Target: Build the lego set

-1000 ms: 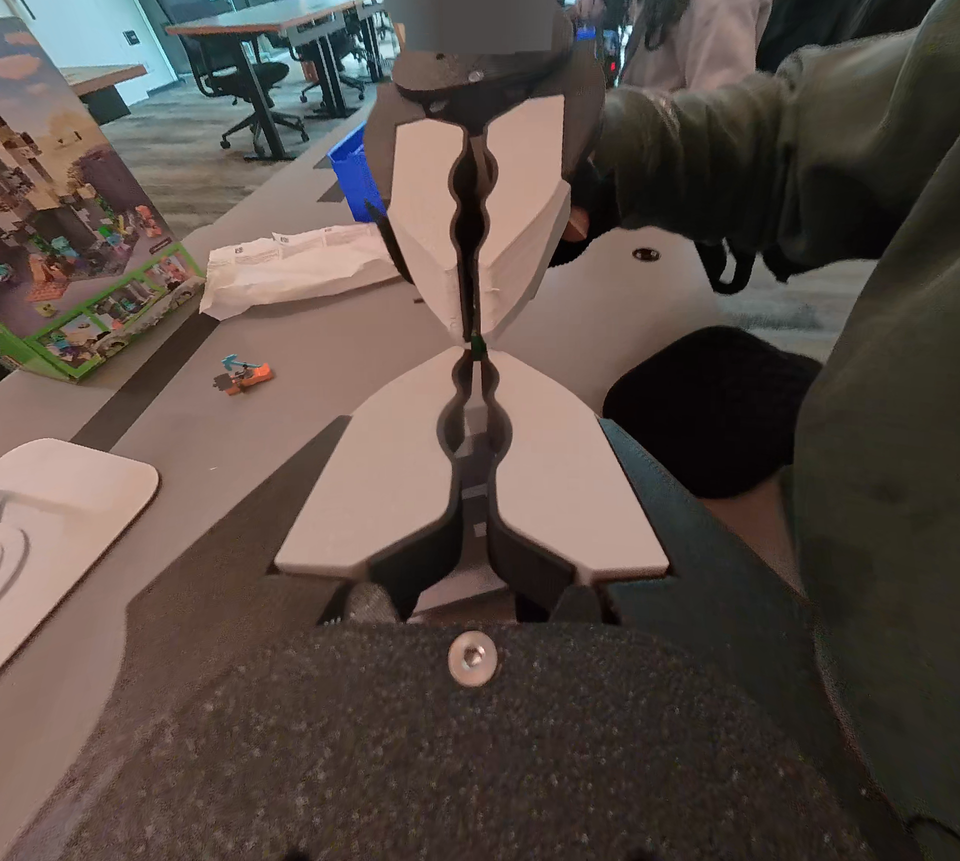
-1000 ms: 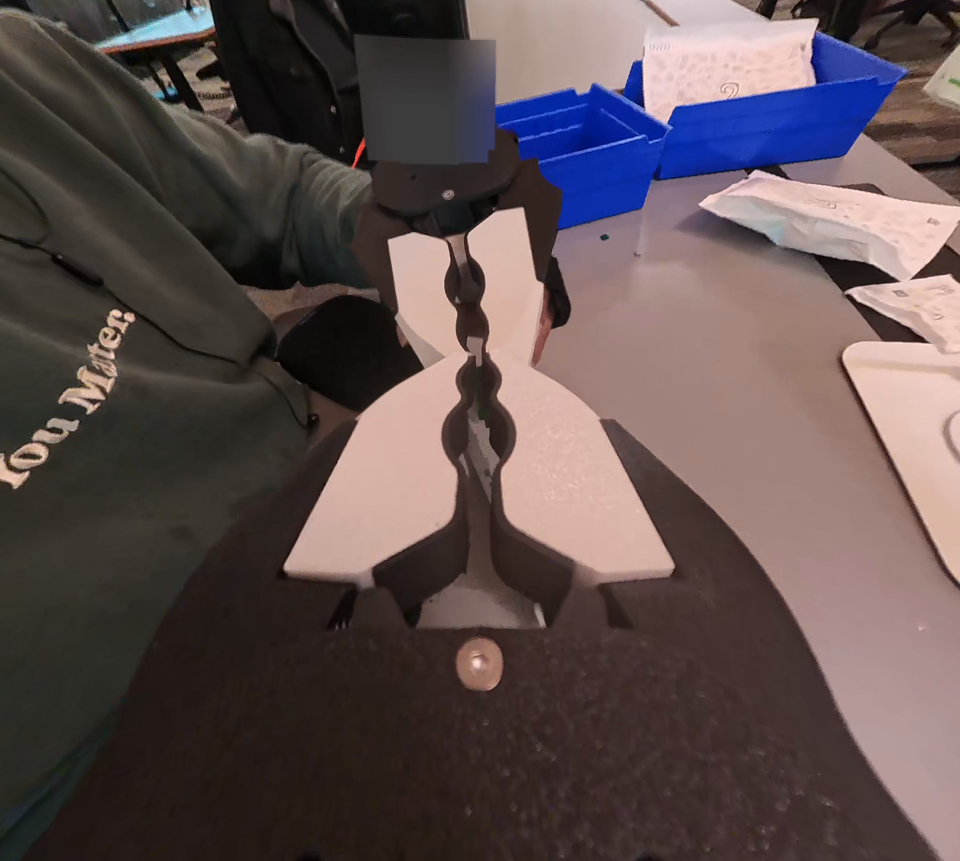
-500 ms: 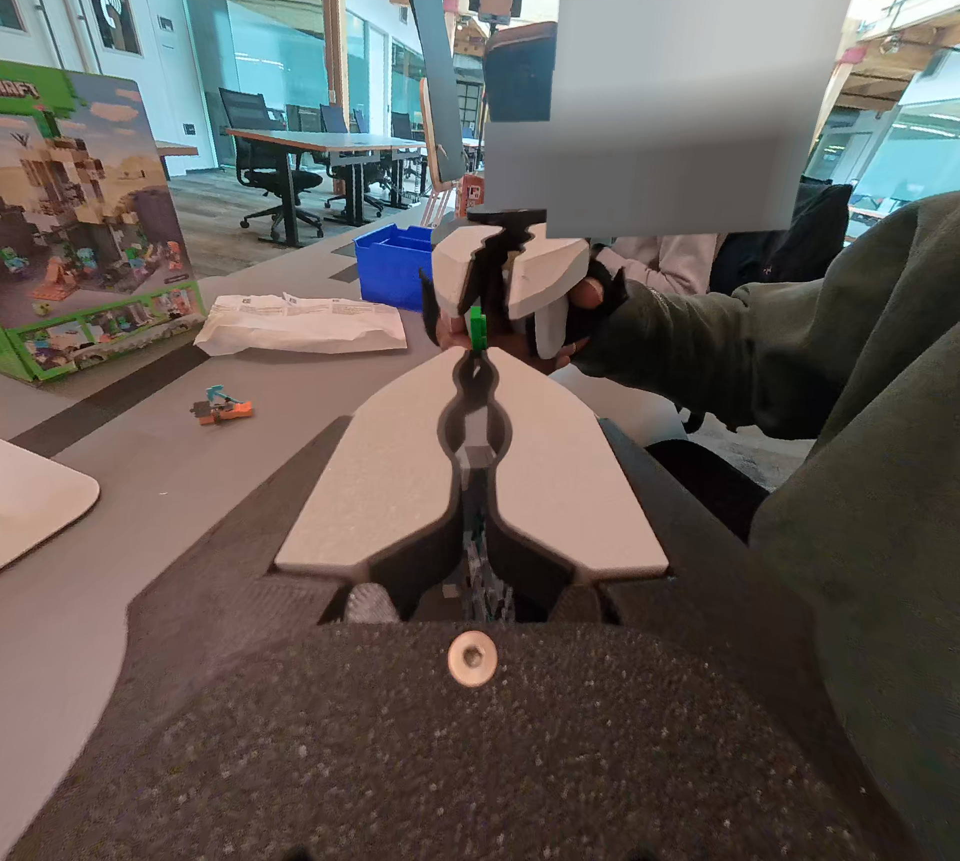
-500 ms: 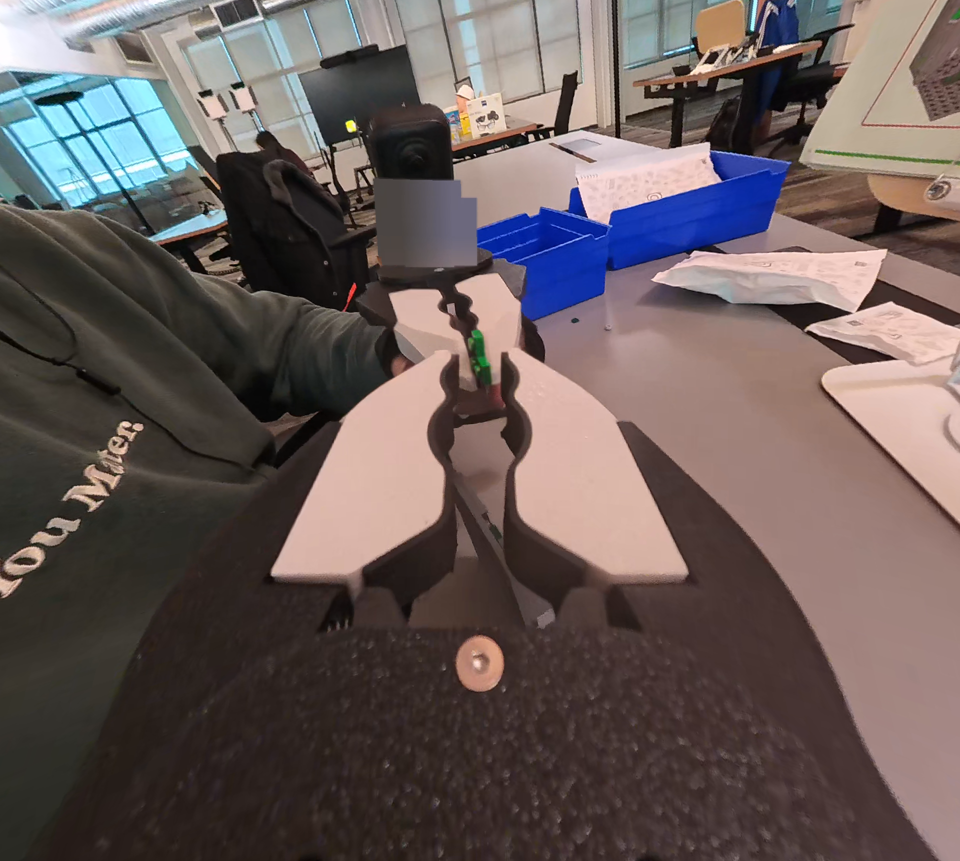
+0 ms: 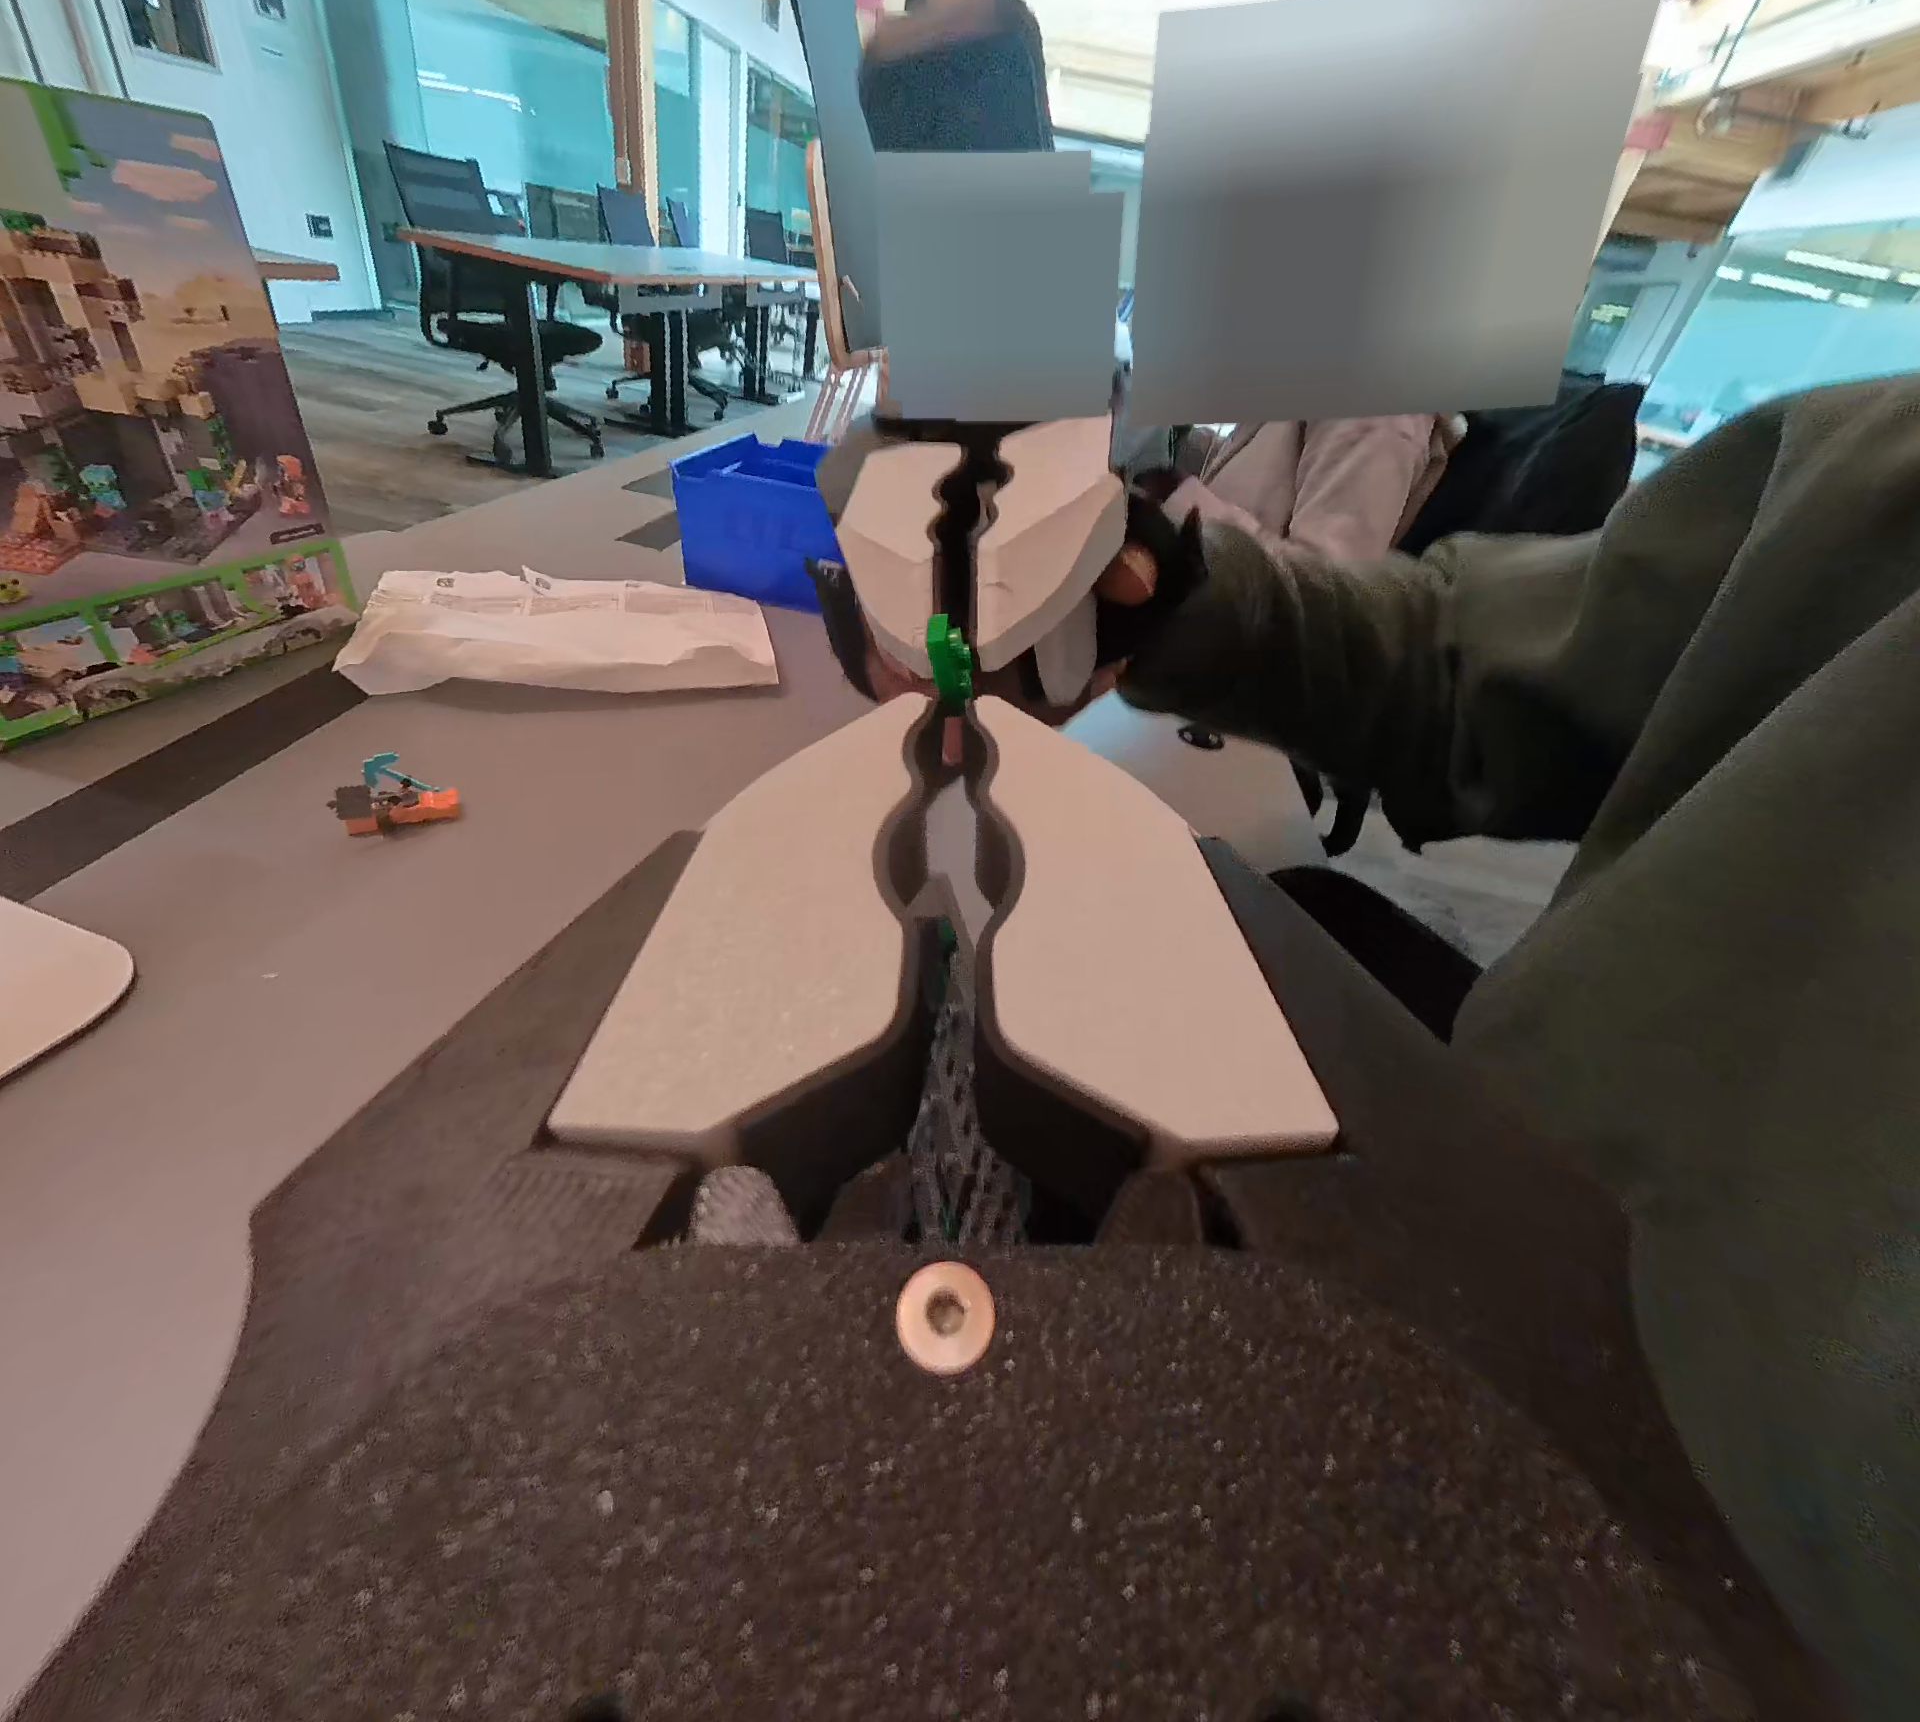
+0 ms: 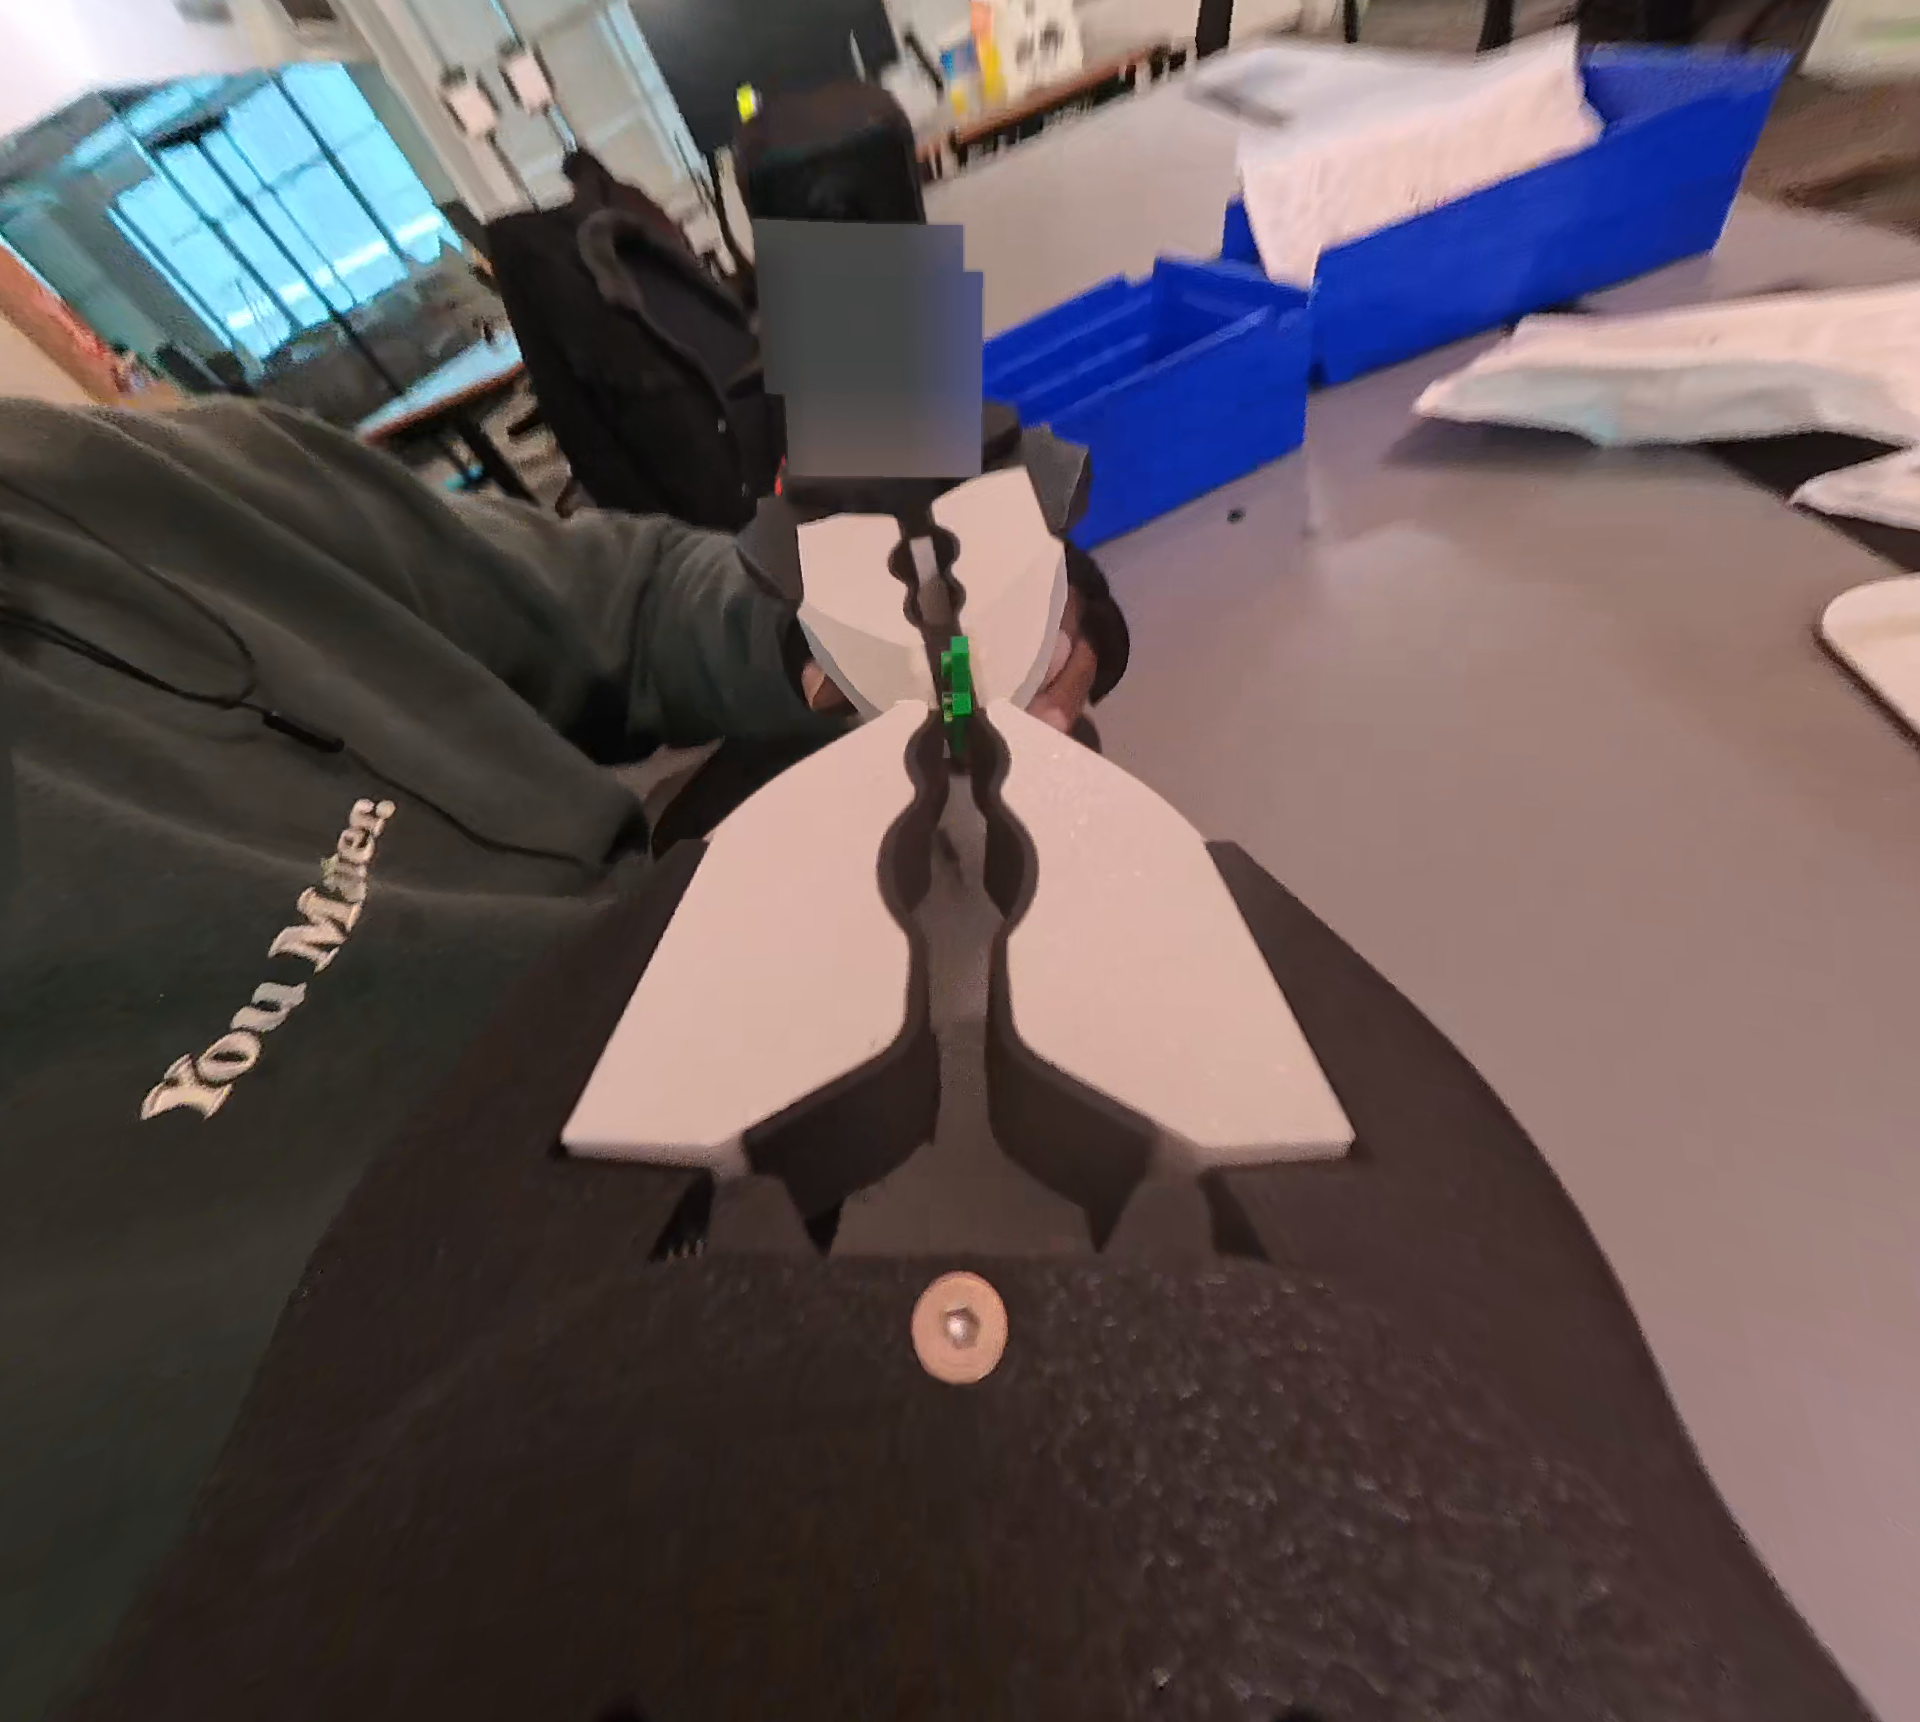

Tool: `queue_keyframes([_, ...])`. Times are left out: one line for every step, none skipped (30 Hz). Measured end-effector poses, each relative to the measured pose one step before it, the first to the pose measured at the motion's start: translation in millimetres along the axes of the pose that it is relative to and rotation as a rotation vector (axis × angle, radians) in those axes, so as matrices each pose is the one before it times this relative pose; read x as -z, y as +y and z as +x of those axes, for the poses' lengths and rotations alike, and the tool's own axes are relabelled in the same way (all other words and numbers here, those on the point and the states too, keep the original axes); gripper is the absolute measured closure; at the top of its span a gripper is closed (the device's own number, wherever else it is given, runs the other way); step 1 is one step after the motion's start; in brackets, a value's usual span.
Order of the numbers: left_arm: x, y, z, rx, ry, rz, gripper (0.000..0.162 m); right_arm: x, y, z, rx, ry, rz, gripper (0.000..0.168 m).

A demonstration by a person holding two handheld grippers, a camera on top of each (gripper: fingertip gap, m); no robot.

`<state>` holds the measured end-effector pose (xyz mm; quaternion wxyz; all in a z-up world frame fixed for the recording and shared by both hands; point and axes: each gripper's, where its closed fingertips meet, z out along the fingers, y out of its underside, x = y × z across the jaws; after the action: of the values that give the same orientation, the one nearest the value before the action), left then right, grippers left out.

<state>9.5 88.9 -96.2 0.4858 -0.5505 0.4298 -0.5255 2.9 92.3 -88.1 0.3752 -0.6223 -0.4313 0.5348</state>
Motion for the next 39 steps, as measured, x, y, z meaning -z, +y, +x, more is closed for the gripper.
queue_keyframes([0.84, 2.19, 0.12, -0.0101, 0.0001, -0.0205, 0.157, 0.64, 2.52, 0.91, -0.0084, 0.0015, -0.0605, 0.164])
queue_keyframes([1.22, 0.77, -0.17, -0.0082, -0.0006, -0.0124, 0.155, 1.03, 2.41, 1.09, 0.0055, 0.0038, -0.0627, 0.164])
queue_keyframes([1.31, -0.48, -0.72, -0.0065, -0.0038, -0.0069, 0.153, 1.14, 2.13, 0.66, 0.0156, 0.0035, -0.0597, 0.164])
queue_keyframes([1.16, -0.82, -1.14, -0.0057, -0.0064, -0.0075, 0.151, 0.78, 1.98, 0.57, 0.0139, 0.0032, -0.0559, 0.164])
queue_keyframes([0.65, -0.37, -1.68, -0.0055, -0.0091, -0.0129, 0.150, 0.29, 2.19, 0.13, 0.0087, 0.0001, -0.0561, 0.164])
queue_keyframes([-0.03, 0.82, -1.38, -0.0077, -0.0086, -0.0206, 0.148, -0.31, 1.87, -0.65, 0.0112, -0.0019, -0.0514, 0.164])
queue_keyframes([-0.75, 1.44, -0.40, -0.0120, -0.0044, -0.0231, 0.147, -0.98, 1.57, -0.95, 0.0151, -0.0011, -0.0476, 0.164])
queue_keyframes([-1.09, 1.74, 0.09, -0.0145, -0.0036, -0.0217, 0.147, -1.51, 1.41, -0.71, 0.0166, 0.0022, -0.0452, 0.164])
queue_keyframes([-1.20, 2.14, 1.37, -0.0149, 0.0046, -0.0214, 0.148, -1.59, 1.96, 0.50, 0.0164, 0.0104, -0.0474, 0.164])
queue_keyframes([-1.14, 2.61, 2.03, -0.0105, 0.0093, -0.0220, 0.150, -1.17, 1.47, 0.79, 0.0180, 0.0105, -0.0411, 0.164])
queue_keyframes([-1.24, 2.42, 2.22, -0.0048, 0.0112, -0.0179, 0.151, -1.02, 0.22, -0.62, 0.0136, 0.0004, -0.0284, 0.164])
queue_keyframes([-1.41, 3.69, 1.63, -0.0005, 0.0082, -0.0254, 0.155, -0.99, -0.07, -1.23, 0.0084, -0.0043, -0.0257, 0.164])
queue_keyframes([-1.53, 3.69, 0.39, -0.0034, -0.0010, -0.0244, 0.157, -1.02, 0.55, -0.01, 0.0128, 0.0047, -0.0284, 0.164])
queue_keyframes([-0.82, 1.74, 0.01, -0.0078, -0.0046, -0.0100, 0.158, -0.89, 1.05, 0.17, 0.0192, 0.0079, -0.0280, 0.164])
queue_keyframes([-0.04, 0.71, 0.03, -0.0072, -0.0041, -0.0014, 0.159, -0.32, 0.05, 0.06, 0.0161, 0.0063, -0.0176, 0.164])
queue_keyframes([0.49, -0.55, -0.09, 0.0016, -0.0024, 0.0077, 0.159, 0.33, -1.44, 0.22, 0.0093, 0.0054, -0.0022, 0.164])
queue_keyframes([1.17, -1.94, -0.71, 0.0084, -0.0030, 0.0187, 0.159, 1.13, -2.81, 0.50, 0.0061, 0.0073, 0.0142, 0.164])
queue_keyframes([1.90, -3.36, -1.13, 0.0143, -0.0029, 0.0294, 0.159, 1.62, -4.36, 1.13, 0.0063, 0.0095, 0.0334, 0.164])
queue_keyframes([2.35, -4.77, -1.34, 0.0185, -0.0017, 0.0410, 0.159, 2.11, -5.65, 1.25, 0.0042, 0.0100, 0.0517, 0.163])
queue_keyframes([2.52, -5.36, -1.20, 0.0191, -0.0008, 0.0471, 0.159, 2.13, -6.00, 1.15, -0.0056, 0.0072, 0.0618, 0.163])
queue_keyframes([2.41, -5.12, -1.08, 0.0173, -0.0001, 0.0459, 0.159, 1.72, -4.98, 0.70, -0.0139, 0.0013, 0.0639, 0.162])
queue_keyframes([2.14, -4.65, -1.26, 0.0155, -0.0042, 0.0436, 0.159, 0.96, -3.04, 0.54, -0.0150, -0.0006, 0.0602, 0.158])
queue_keyframes([1.82, -3.93, -1.17, 0.0117, -0.0054, 0.0392, 0.159, 0.13, -1.22, 0.46, -0.0138, -0.0010, 0.0570, 0.155])
queue_keyframes([1.45, -3.11, -0.94, 0.0107, -0.0028, 0.0318, 0.159, -0.51, -0.28, -0.95, -0.0122, -0.0080, 0.0560, 0.154])
queue_keyframes([1.05, -3.20, -0.06, 0.0080, 0.0011, 0.0317, 0.159, -0.88, -0.53, -1.01, -0.0117, -0.0066, 0.0581, 0.154])
queue_keyframes([0.36, -1.88, 0.01, 0.0087, 0.0022, 0.0211, 0.159, -1.08, -1.24, -1.00, -0.0104, -0.0043, 0.0597, 0.154])
queue_keyframes([-0.29, -0.69, 0.17, 0.0080, 0.0029, 0.0101, 0.159, -0.92, -1.27, -1.18, -0.0098, -0.0048, 0.0544, 0.155])
queue_keyframes([-0.42, -1.13, 0.52, 0.0057, 0.0036, 0.0124, 0.159, -0.80, -1.24, -0.44, -0.0085, -0.0002, 0.0453, 0.155])
queue_keyframes([-0.75, -0.66, 1.22, 0.0051, 0.0074, 0.0068, 0.159, -0.46, -1.53, -0.03, -0.0052, 0.0021, 0.0386, 0.155])
queue_keyframes([-0.90, -0.54, 1.14, 0.0052, 0.0061, 0.0040, 0.159, -0.28, -1.38, 0.81, -0.0046, 0.0058, 0.0294, 0.156])
queue_keyframes([-0.83, -0.81, 1.11, 0.0027, 0.0052, 0.0063, 0.159, -0.19, -1.27, 0.87, -0.0041, 0.0036, 0.0215, 0.156])
queue_keyframes([-1.13, 0.23, 1.07, 0.0006, 0.0040, -0.0002, 0.159, 0.17, -2.17, -0.65, -0.0042, -0.0074, 0.0223, 0.158])
queue_keyframes([-1.05, 0.39, 0.38, -0.0011, -0.0011, -0.0013, 0.159, 0.39, -2.00, -1.68, -0.0069, -0.0142, 0.0157, 0.164])
queue_keyframes([-0.43, -0.40, 0.81, 0.0000, 0.0036, 0.0060, 0.159, 0.41, -0.62, -0.88, -0.0023, -0.0075, 0.0029, 0.164])
queue_keyframes([-0.31, 0.29, 0.53, 0.0036, 0.0035, -0.0012, 0.159, 0.38, 0.59, -0.47, 0.0039, -0.0026, -0.0078, 0.164])
queue_keyframes([-0.21, 1.32, 0.49, 0.0006, 0.0033, -0.0075, 0.159, 0.53, 1.61, -0.46, 0.0060, -0.0027, -0.0165, 0.164])
queue_keyframes([-0.18, 2.21, 0.92, -0.0060, 0.0045, -0.0142, 0.159, 0.50, 2.70, -0.98, 0.0009, -0.0085, -0.0267, 0.164])
queue_keyframes([-0.09, 3.47, 1.13, -0.0080, 0.0043, -0.0251, 0.159, 0.63, 3.64, -0.69, -0.0034, -0.0096, -0.0380, 0.164])
queue_keyframes([0.19, 4.54, 0.48, -0.0079, 0.0013, -0.0347, 0.159, 0.75, 4.11, -0.12, 0.0015, -0.0036, -0.0450, 0.164])
